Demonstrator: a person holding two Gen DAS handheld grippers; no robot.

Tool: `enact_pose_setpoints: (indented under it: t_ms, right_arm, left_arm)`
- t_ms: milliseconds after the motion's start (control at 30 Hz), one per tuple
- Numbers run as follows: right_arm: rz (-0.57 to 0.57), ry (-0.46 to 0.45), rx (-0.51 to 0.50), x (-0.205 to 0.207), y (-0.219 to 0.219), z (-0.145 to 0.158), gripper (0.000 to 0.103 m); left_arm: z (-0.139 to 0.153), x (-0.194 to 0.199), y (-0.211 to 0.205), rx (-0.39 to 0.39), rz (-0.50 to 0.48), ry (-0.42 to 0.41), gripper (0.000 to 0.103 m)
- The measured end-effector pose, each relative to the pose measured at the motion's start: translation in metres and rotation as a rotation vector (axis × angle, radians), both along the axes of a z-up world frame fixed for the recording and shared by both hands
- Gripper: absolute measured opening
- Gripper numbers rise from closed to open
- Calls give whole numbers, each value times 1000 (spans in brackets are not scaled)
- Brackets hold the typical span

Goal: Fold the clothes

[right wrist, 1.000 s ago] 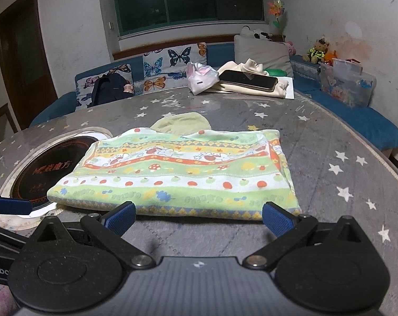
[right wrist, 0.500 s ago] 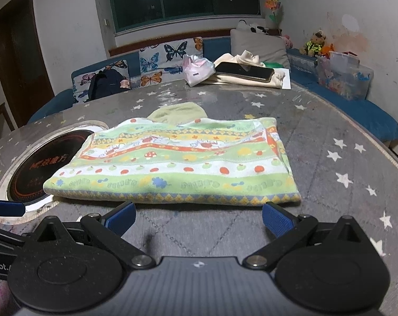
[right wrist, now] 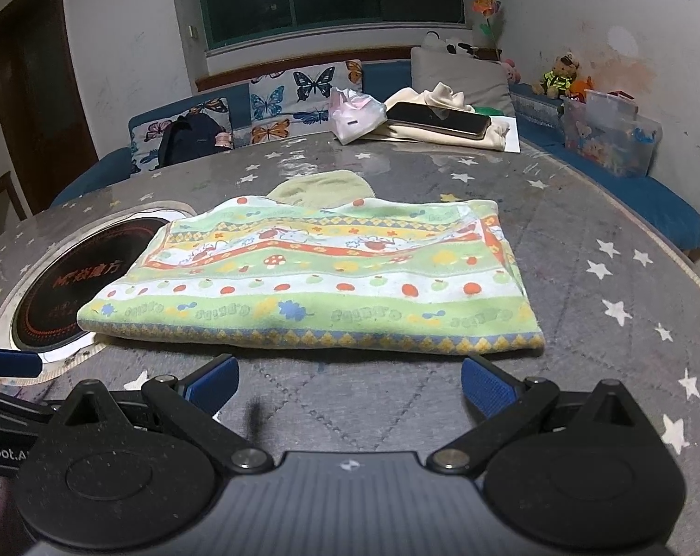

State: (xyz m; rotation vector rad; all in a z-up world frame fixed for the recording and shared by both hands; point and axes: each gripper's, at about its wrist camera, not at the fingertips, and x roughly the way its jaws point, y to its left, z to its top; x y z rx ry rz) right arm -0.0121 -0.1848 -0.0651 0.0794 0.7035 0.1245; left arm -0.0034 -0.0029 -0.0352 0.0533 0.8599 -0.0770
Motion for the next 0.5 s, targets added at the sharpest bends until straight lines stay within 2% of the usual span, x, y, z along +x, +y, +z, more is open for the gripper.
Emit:
enact_pose_setpoints:
  t_ms: [500]
  right_arm:
    - [3, 3, -30, 7, 7, -9, 103]
  left_arm:
    - [-10, 3, 8, 0, 22, 10, 103]
